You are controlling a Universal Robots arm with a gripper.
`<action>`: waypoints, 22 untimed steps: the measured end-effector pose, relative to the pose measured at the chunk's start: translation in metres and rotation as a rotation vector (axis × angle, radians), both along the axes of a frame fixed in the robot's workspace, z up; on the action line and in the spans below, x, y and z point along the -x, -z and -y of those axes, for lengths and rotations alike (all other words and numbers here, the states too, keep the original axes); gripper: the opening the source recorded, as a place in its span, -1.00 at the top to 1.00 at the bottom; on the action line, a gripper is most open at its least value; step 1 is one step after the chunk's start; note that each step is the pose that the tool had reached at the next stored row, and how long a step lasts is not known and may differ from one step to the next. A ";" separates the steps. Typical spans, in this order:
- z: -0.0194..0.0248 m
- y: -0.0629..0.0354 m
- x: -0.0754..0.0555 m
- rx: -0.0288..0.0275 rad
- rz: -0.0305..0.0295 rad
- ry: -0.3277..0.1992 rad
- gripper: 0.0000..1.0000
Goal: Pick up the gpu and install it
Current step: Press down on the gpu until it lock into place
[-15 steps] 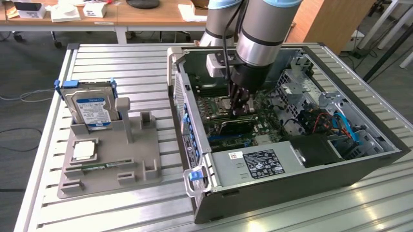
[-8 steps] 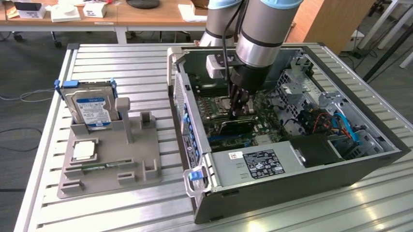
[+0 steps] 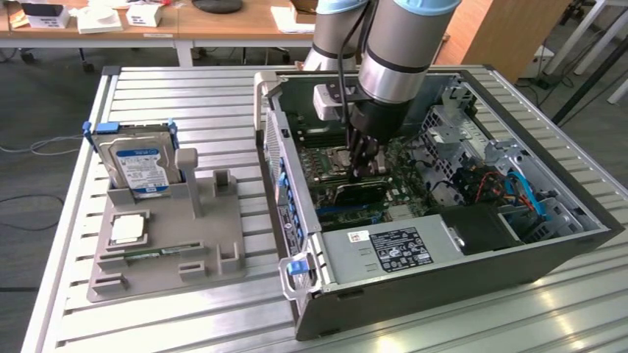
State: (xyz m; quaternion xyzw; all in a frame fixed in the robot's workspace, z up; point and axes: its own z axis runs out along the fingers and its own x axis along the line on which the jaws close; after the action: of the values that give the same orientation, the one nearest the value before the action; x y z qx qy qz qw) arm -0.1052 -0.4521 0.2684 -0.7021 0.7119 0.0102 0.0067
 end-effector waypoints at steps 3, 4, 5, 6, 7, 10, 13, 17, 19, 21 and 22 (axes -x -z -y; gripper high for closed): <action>0.0001 0.0003 0.000 0.0005 -0.0004 0.000 0.79; 0.0001 0.0003 0.000 0.0006 -0.0003 0.000 0.79; 0.0001 0.0003 0.000 0.0005 -0.0003 0.000 0.79; 0.0001 0.0004 0.000 0.0005 -0.0003 0.000 0.79; 0.0000 0.0008 0.000 0.0002 -0.0001 0.000 0.79; 0.0001 0.0017 0.000 0.0006 -0.0003 0.000 0.79; 0.0001 0.0019 0.000 0.0006 -0.0003 0.000 0.79; 0.0001 0.0033 0.000 0.0008 -0.0004 0.000 0.79; 0.0001 0.0034 0.000 0.0008 -0.0005 0.000 0.79; 0.0001 0.0036 0.000 0.0005 -0.0003 0.000 0.79; 0.0000 0.0037 0.000 0.0005 -0.0003 0.000 0.79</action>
State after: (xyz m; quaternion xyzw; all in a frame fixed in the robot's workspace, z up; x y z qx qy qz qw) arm -0.1052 -0.4522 0.2648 -0.7021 0.7119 0.0101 0.0065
